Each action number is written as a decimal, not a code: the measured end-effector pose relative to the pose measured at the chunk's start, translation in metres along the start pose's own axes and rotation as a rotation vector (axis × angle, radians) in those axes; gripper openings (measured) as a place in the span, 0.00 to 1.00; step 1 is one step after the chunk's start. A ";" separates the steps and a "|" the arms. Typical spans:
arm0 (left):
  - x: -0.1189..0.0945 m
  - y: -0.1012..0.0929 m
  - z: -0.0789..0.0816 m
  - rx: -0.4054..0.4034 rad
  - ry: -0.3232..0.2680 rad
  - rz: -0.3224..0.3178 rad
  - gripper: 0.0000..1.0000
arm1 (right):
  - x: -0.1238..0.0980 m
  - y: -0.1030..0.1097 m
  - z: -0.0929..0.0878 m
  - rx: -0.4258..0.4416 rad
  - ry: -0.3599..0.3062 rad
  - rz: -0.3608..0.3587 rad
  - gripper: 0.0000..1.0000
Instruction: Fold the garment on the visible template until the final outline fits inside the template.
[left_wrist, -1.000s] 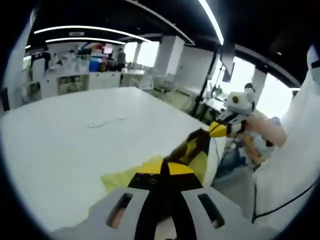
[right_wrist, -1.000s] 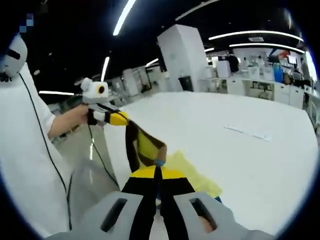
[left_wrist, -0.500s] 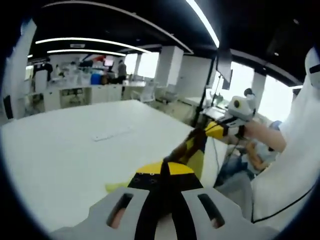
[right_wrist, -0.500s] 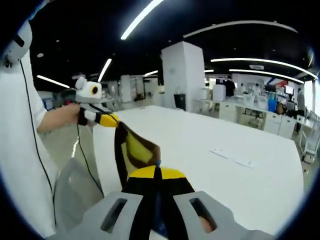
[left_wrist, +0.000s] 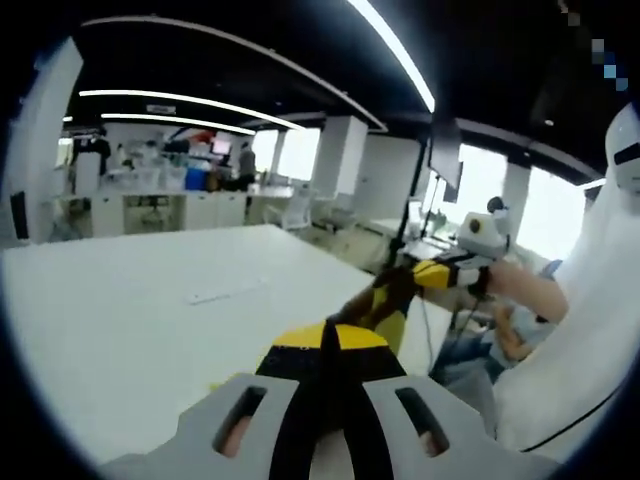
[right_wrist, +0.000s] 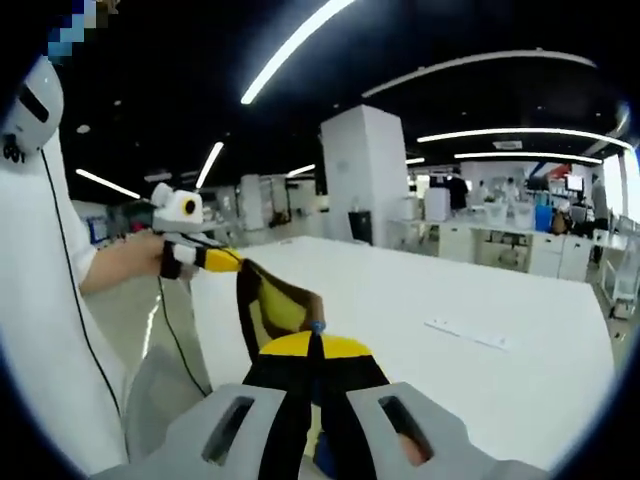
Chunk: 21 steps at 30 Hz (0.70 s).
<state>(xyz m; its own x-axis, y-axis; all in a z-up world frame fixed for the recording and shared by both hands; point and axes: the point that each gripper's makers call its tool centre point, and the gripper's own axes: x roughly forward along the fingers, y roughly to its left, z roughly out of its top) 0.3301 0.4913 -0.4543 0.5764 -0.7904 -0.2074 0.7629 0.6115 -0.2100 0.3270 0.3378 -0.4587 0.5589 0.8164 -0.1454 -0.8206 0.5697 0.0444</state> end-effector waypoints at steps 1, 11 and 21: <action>-0.002 -0.002 0.005 0.001 -0.014 -0.004 0.00 | 0.000 0.001 0.002 -0.002 -0.005 0.000 0.01; -0.015 -0.023 0.034 0.006 -0.090 -0.051 0.00 | -0.011 0.018 0.037 0.008 -0.106 0.024 0.01; -0.034 -0.053 0.057 0.026 -0.125 -0.139 0.00 | -0.033 0.047 0.063 0.079 -0.220 0.140 0.01</action>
<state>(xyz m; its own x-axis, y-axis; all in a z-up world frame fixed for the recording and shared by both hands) 0.2866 0.4832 -0.3820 0.4956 -0.8666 -0.0577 0.8440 0.4962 -0.2036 0.2775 0.3433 -0.3900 0.4603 0.8837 0.0854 -0.8846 0.4485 0.1276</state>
